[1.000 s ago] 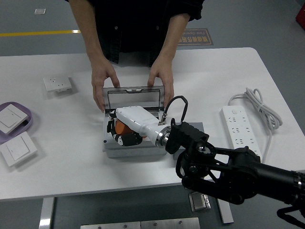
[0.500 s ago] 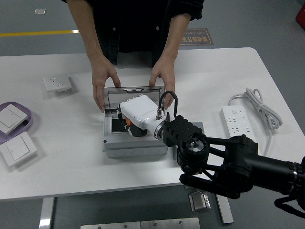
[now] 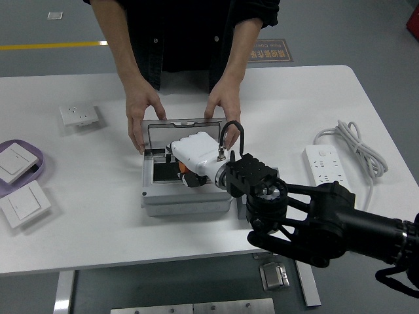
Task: Pick up the cylinder from the cube,place it in the box,flap close box
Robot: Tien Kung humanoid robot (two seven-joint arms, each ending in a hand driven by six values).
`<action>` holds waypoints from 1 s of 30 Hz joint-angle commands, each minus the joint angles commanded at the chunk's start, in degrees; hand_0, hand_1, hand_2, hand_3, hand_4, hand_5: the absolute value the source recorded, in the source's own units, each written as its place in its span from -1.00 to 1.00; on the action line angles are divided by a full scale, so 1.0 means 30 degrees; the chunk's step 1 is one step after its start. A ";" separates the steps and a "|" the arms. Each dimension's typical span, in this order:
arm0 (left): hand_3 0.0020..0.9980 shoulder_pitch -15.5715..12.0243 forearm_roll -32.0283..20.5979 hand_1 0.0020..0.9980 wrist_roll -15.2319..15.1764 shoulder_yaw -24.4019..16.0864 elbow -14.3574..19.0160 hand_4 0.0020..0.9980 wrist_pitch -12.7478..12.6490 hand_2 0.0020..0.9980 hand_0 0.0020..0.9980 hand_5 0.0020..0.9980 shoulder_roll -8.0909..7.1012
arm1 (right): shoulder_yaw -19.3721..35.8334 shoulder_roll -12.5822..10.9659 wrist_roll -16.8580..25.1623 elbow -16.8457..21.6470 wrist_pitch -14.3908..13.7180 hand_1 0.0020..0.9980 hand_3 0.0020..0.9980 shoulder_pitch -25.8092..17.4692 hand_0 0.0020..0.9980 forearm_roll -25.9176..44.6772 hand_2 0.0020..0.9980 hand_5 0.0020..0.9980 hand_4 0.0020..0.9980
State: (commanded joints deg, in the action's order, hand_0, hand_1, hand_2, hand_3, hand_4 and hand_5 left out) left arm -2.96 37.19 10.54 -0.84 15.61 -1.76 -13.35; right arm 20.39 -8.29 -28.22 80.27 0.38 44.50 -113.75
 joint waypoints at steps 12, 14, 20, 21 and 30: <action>0.28 0.0031 0.0247 0.26 0.0043 -0.0088 0.0066 0.40 0.0009 0.14 0.29 -0.38 -0.0020 | 0.0124 0.0112 0.0690 -0.0100 -0.0602 0.42 0.59 -0.0148 0.67 0.0511 0.43 0.19 0.84; 0.28 0.0022 0.0278 0.26 0.0048 -0.0105 0.0067 0.40 0.0006 0.14 0.29 -0.38 -0.0006 | 0.0403 -0.0087 0.1132 0.0044 -0.1028 0.42 0.61 -0.0317 0.68 0.1385 0.43 0.21 0.88; 0.28 0.0000 0.0192 0.26 0.0055 -0.0111 0.0060 0.40 0.0012 0.13 0.29 -0.39 0.0025 | 0.1412 -0.1117 0.3022 0.1267 -0.2678 0.42 0.63 -0.0952 0.68 0.4742 0.43 0.21 0.93; 0.28 0.0001 0.0162 0.26 0.0056 -0.0095 0.0057 0.40 0.0014 0.13 0.29 -0.39 0.0031 | 0.1599 -0.1325 0.3397 0.1565 -0.2981 0.42 0.63 -0.1027 0.68 0.5531 0.43 0.21 0.93; 0.28 0.0080 0.0001 0.26 0.0056 0.0028 0.0045 0.39 0.0019 0.13 0.29 -0.39 -0.0023 | 0.2299 -0.2417 0.5868 0.2245 -0.4691 0.38 0.61 -0.0181 0.63 1.1485 0.40 0.23 0.94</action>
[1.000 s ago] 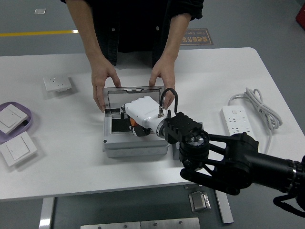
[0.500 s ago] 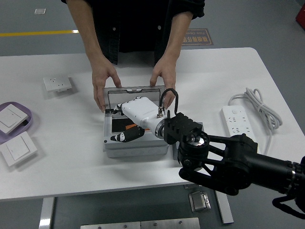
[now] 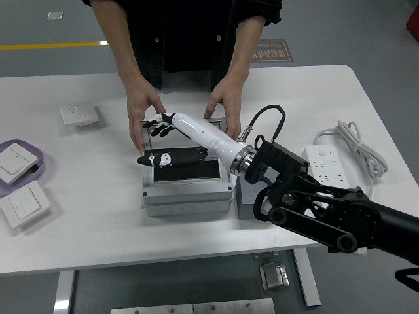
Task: Pick up the cylinder from the cube,place it in the box,flap close box
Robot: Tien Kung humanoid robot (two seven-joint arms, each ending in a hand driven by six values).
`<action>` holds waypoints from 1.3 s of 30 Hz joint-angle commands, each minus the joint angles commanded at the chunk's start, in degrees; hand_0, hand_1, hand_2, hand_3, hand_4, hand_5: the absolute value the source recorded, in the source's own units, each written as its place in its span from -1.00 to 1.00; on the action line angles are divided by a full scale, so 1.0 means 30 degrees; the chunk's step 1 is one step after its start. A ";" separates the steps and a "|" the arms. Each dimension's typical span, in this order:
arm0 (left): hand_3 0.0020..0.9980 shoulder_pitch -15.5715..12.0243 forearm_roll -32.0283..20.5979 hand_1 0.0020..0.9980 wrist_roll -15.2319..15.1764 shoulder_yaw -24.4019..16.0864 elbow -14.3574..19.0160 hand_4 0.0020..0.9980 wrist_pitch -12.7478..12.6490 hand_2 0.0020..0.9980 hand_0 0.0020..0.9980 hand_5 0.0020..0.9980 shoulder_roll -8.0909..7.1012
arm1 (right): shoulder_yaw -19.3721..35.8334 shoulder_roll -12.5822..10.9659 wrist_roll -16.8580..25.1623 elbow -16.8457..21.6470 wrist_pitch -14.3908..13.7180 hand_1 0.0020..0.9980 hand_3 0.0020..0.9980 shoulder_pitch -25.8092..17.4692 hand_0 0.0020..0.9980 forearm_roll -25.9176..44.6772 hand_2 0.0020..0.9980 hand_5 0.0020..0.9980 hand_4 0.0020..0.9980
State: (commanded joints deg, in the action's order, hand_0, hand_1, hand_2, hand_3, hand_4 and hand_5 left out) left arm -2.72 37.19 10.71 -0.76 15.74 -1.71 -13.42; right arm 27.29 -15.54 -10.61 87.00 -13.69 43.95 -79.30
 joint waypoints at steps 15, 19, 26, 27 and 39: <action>0.27 0.0174 -0.0076 0.25 -0.0007 0.0059 0.0055 0.38 0.0018 0.13 0.29 -0.39 -0.0127 | -0.1526 0.0026 0.0931 -0.4500 -0.0327 0.25 0.48 0.2480 0.43 0.5541 0.31 0.19 0.87; 0.27 0.0174 -0.0086 0.25 0.0002 0.0080 0.0064 0.37 0.0020 0.13 0.29 -0.40 -0.0110 | -0.1808 -0.0020 0.1180 -0.4934 -0.0440 0.24 0.47 0.2408 0.40 0.5788 0.31 0.19 0.86; 0.27 0.0160 0.0035 0.26 0.0019 -0.0054 0.0085 0.37 0.0021 0.13 0.29 -0.39 -0.0097 | -0.1896 -0.0615 0.1196 -0.3235 -0.0928 0.22 0.45 0.2040 0.37 0.4729 0.30 0.18 0.84; 0.27 0.0160 0.0063 0.26 0.0021 -0.0091 0.0095 0.37 0.0022 0.13 0.29 -0.39 -0.0091 | -0.1919 -0.0737 0.1218 -0.2858 -0.1023 0.22 0.45 0.1969 0.37 0.4602 0.30 0.18 0.84; 0.27 0.0121 0.0234 0.26 0.0050 -0.0363 0.0198 0.37 0.0039 0.13 0.29 -0.39 0.0030 | -0.2489 -0.1772 0.1121 -0.0478 -0.1153 0.20 0.43 0.0773 0.22 0.4119 0.28 0.13 0.76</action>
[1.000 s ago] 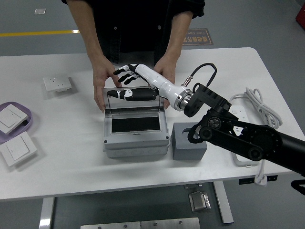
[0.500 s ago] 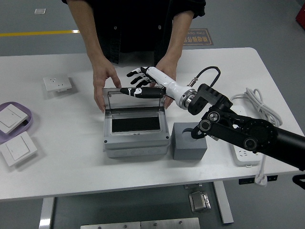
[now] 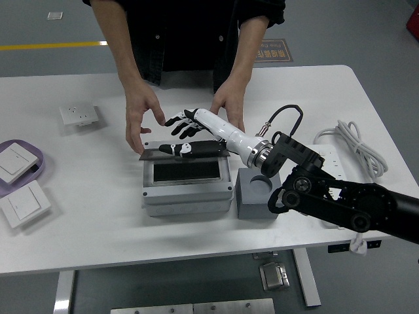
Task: Pick up the cylinder from the cube,place it in the box,flap close box
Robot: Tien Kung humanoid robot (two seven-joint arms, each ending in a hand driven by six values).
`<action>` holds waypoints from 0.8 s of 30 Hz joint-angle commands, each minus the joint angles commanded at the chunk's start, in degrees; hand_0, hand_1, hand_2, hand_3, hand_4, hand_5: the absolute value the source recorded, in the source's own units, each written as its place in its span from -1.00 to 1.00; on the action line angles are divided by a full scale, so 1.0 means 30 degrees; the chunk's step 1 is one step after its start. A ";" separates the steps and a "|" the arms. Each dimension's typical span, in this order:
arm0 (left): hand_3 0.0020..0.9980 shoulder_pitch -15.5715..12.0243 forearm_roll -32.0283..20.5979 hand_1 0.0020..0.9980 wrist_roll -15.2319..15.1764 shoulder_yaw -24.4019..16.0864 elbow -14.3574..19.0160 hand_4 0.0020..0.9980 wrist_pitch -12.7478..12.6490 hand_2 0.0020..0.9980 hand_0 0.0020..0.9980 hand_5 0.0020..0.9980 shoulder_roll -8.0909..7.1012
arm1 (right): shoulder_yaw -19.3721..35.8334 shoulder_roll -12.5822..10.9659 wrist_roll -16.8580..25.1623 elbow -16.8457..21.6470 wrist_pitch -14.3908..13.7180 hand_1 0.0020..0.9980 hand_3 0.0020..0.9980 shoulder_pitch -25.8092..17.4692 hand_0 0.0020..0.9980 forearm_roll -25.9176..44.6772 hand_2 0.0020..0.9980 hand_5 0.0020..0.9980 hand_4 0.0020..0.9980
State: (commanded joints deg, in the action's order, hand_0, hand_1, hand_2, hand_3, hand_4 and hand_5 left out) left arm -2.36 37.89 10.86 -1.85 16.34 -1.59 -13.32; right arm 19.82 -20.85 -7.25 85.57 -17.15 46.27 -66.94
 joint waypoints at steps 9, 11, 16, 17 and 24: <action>0.27 -0.0053 0.0203 0.26 0.0005 -0.0265 0.0063 0.37 0.0000 0.13 0.29 -0.40 0.0075 | -0.0496 -0.0170 0.0353 0.0102 0.0018 0.19 0.43 -0.1372 0.17 0.0884 0.28 0.12 0.75; 0.27 -0.0054 0.0199 0.26 0.0007 -0.0274 0.0067 0.37 0.0004 0.13 0.29 -0.40 0.0092 | -0.0502 -0.0184 0.0442 -0.0057 0.0042 0.18 0.43 -0.1573 0.16 0.1190 0.28 0.10 0.71; 0.27 -0.0066 0.0226 0.26 -0.0005 -0.0324 0.0046 0.37 -0.0008 0.13 0.29 -0.40 0.0065 | -0.0069 -0.0340 0.0588 -0.0119 -0.0011 0.19 0.43 -0.1845 0.16 0.1527 0.28 0.09 0.69; 0.27 -0.0072 0.0223 0.26 -0.0006 -0.0325 0.0041 0.37 -0.0011 0.13 0.29 -0.40 0.0060 | 0.0115 -0.0420 0.0596 0.0002 -0.0035 0.19 0.43 -0.1889 0.16 0.1489 0.28 0.09 0.69; 0.27 -0.0108 0.0147 0.26 -0.0007 -0.0273 0.0052 0.37 0.0001 0.13 0.29 -0.40 0.0080 | 0.2184 -0.1275 0.0424 0.1666 -0.0201 0.18 0.42 -0.2373 0.18 0.0633 0.28 0.07 0.64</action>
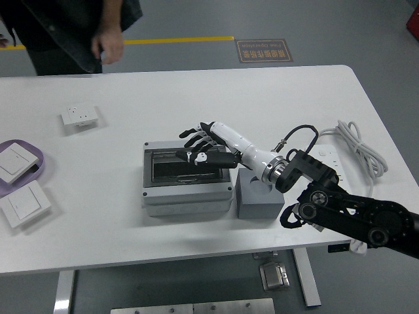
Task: Pick up the cylinder from the cube,place it in the box,flap close box
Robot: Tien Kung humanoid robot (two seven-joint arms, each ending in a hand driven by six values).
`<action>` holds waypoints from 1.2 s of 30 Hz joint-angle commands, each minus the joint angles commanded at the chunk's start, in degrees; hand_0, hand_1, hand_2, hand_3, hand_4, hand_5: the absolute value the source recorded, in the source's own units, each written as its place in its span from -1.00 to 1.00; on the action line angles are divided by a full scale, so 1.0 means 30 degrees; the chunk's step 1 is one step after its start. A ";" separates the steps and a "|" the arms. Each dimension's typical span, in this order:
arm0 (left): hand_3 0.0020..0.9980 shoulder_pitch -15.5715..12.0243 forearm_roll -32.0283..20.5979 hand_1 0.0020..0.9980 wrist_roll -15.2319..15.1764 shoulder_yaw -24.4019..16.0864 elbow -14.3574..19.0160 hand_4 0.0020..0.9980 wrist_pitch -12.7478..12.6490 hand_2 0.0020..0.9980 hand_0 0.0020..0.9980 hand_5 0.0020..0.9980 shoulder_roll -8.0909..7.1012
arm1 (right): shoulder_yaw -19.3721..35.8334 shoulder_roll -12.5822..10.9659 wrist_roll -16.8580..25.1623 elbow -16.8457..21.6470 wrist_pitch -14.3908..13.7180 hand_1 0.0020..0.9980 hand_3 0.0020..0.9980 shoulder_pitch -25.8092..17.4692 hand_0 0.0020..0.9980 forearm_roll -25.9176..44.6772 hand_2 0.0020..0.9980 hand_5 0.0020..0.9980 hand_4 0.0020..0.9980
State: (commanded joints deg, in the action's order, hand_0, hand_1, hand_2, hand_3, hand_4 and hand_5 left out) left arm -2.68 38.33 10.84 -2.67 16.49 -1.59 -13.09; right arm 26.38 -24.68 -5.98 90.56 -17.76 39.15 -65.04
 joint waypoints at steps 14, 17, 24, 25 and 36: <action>0.27 -0.0003 0.0028 0.26 0.0055 0.0103 -0.0138 0.37 0.0050 0.13 0.29 -0.40 -0.0238 | 0.5819 -0.1279 0.1447 -0.0728 -0.0689 0.18 0.39 -0.3137 0.18 -0.0253 0.27 0.05 0.60; 0.27 0.0050 0.0235 0.26 0.0046 -0.0044 -0.0132 0.37 0.0038 0.13 0.29 -0.40 -0.0326 | 0.6963 -0.1328 0.2408 -0.0950 -0.0991 0.20 0.38 -0.3731 0.19 0.0324 0.27 0.06 0.61; 0.27 0.0035 0.0733 0.26 0.0019 -0.0495 -0.0083 0.37 0.0026 0.13 0.29 -0.40 -0.0389 | 0.9493 -0.0762 0.4462 -0.0934 -0.1518 0.22 0.36 -0.5756 0.21 0.1333 0.27 0.04 0.60; 0.27 0.0003 0.0789 0.26 0.0018 -0.0556 -0.0085 0.37 0.0023 0.13 0.29 -0.40 -0.0385 | 0.9805 -0.0638 0.4597 -0.0922 -0.1539 0.22 0.36 -0.6029 0.21 0.1337 0.27 0.04 0.60; 0.28 -0.0013 0.0717 0.26 0.0008 -0.0701 -0.0224 0.38 0.0096 0.14 0.29 -0.40 -0.0546 | 1.1869 0.0047 0.5792 -0.0950 -0.1860 0.21 0.29 -0.7651 0.22 0.1852 0.25 0.01 0.55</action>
State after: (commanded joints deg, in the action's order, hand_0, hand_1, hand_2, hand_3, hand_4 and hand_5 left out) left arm -2.72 40.49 10.86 -4.77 15.82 -1.30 -14.72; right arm 61.98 -24.54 11.40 87.71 -23.34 16.20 -59.48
